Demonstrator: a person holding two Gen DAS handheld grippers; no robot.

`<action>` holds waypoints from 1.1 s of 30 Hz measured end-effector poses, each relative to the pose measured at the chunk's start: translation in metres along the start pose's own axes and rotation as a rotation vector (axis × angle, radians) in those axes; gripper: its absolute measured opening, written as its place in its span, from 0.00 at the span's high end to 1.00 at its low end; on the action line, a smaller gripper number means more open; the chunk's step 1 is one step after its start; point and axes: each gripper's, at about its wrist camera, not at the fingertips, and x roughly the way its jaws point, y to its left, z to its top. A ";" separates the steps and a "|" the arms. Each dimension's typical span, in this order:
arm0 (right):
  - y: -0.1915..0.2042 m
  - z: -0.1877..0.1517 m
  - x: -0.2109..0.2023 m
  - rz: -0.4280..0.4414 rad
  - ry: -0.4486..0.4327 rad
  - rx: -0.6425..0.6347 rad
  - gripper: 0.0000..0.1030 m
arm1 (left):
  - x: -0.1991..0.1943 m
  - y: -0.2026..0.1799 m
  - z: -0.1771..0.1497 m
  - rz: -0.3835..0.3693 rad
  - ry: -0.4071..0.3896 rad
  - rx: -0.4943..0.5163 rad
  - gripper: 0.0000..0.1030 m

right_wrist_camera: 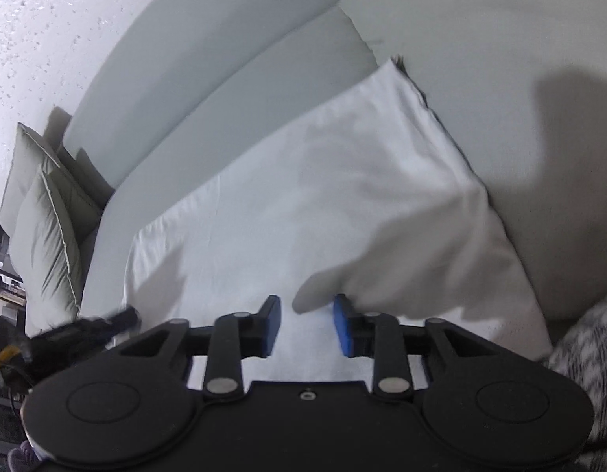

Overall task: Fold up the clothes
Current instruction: 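Close the left tool on the edge of the folded shirt, then open the left tool and release the shirt edge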

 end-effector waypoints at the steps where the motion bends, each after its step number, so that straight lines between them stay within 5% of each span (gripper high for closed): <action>1: -0.002 0.000 0.001 -0.012 -0.009 -0.007 0.87 | -0.002 0.001 -0.001 0.054 -0.001 -0.007 0.89; 5: -0.018 0.003 -0.009 -0.264 -0.063 -0.059 0.82 | -0.026 0.010 -0.010 0.282 -0.017 0.034 0.88; 7: -0.038 0.009 -0.009 -0.275 -0.065 -0.004 0.96 | -0.031 0.014 -0.012 0.423 -0.025 0.070 0.86; 10: -0.047 0.017 -0.012 -0.259 -0.061 0.053 0.98 | -0.038 0.020 -0.016 0.544 -0.031 0.112 0.87; 13: -0.042 0.017 -0.019 -0.257 -0.076 0.069 0.91 | -0.051 0.019 -0.021 0.524 -0.047 0.124 0.86; 15: -0.034 0.013 -0.032 -0.242 -0.117 0.055 0.76 | -0.058 0.013 -0.026 0.510 -0.082 0.142 0.86; 21: -0.023 0.010 -0.054 -0.129 -0.181 0.017 0.75 | -0.059 -0.040 -0.035 0.348 -0.168 0.191 0.86; 25: -0.006 0.009 -0.023 -0.031 -0.082 0.011 0.75 | -0.035 -0.084 -0.043 0.287 -0.137 0.267 0.85; 29: 0.012 -0.001 0.007 -0.006 -0.010 -0.026 0.75 | -0.012 -0.102 -0.064 0.336 -0.047 0.380 0.80; 33: 0.020 -0.024 -0.004 -0.033 0.073 -0.097 0.76 | -0.019 -0.109 -0.086 0.374 0.004 0.482 0.81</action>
